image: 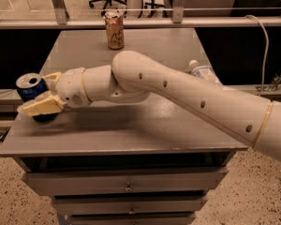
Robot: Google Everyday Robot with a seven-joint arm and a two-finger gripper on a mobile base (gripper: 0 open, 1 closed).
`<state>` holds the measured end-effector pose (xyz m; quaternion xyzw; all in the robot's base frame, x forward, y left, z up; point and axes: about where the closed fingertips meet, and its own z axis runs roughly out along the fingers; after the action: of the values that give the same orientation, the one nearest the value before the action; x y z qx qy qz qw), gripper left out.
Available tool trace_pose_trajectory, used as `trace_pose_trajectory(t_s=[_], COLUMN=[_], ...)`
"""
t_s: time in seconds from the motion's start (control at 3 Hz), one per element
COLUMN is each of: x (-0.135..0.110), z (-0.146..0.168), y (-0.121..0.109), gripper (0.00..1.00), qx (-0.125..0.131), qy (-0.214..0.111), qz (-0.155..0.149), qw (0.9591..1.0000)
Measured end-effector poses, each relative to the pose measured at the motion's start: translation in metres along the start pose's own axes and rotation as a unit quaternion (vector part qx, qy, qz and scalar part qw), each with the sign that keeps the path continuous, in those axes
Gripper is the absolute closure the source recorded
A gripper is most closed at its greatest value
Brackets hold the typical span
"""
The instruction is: Pick pepsi can
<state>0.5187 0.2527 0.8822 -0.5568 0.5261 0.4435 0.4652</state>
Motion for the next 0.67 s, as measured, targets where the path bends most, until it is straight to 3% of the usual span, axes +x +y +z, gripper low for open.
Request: trace_pose_trajectory(t_s=[0.33,0.67], x=[0.000,-0.002], z=[-0.001,-0.011], y=[-0.008,-0.018], gripper=[0.71,0.93], qx=[0.014,0.025], qy=[-0.010,-0.022], qz=[0.004,0.004], qw=[0.9998,0.9994])
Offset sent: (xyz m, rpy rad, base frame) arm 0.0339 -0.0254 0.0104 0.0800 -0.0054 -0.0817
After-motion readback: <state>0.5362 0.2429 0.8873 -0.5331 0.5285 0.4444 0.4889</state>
